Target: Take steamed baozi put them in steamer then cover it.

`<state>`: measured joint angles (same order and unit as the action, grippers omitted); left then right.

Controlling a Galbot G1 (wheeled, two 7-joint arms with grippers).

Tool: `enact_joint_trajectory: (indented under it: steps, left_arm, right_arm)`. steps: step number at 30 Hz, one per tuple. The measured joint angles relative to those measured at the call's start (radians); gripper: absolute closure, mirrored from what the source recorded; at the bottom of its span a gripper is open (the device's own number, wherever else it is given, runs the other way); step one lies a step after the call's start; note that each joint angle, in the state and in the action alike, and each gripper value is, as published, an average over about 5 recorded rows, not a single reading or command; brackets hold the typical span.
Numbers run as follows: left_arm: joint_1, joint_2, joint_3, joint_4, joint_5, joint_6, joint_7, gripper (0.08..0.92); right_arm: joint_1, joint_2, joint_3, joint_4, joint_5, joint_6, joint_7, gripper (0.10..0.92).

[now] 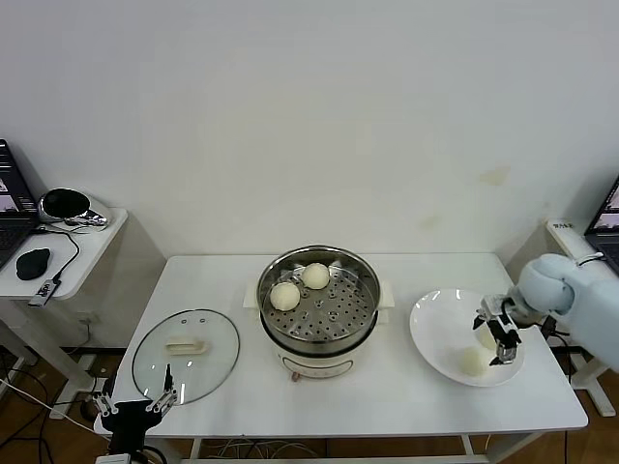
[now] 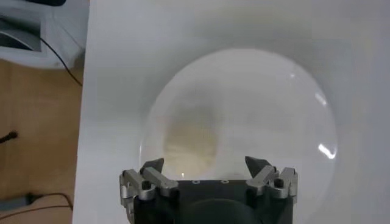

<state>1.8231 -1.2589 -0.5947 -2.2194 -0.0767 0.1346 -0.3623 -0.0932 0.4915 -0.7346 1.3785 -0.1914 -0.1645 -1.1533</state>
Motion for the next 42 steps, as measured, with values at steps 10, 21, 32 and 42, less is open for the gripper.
enact_joint_trajectory:
  steps: [10, 21, 32, 42]
  left_arm:
    - [0.004, 0.000, -0.007, -0.002, 0.000, 0.000, 0.000, 0.177]
    - [0.001, -0.004, -0.009, 0.006, -0.002, -0.001, -0.002, 0.177]
    - [-0.003, 0.000, -0.008, 0.008, -0.004, -0.001, -0.002, 0.177]
    - [-0.011, 0.009, -0.005, 0.003, -0.010, 0.000, -0.002, 0.177]
  right_arm:
    - [-0.081, 0.054, 0.056, -0.059, -0.030, 0.007, 0.024, 0.204]
    - [-0.104, 0.089, 0.076, -0.096, -0.049, -0.002, 0.028, 0.343]
    - [-0.058, 0.074, 0.058, -0.076, -0.020, -0.014, 0.009, 0.462]
    - [0.183, 0.096, -0.040, -0.055, 0.092, -0.014, -0.031, 0.457]
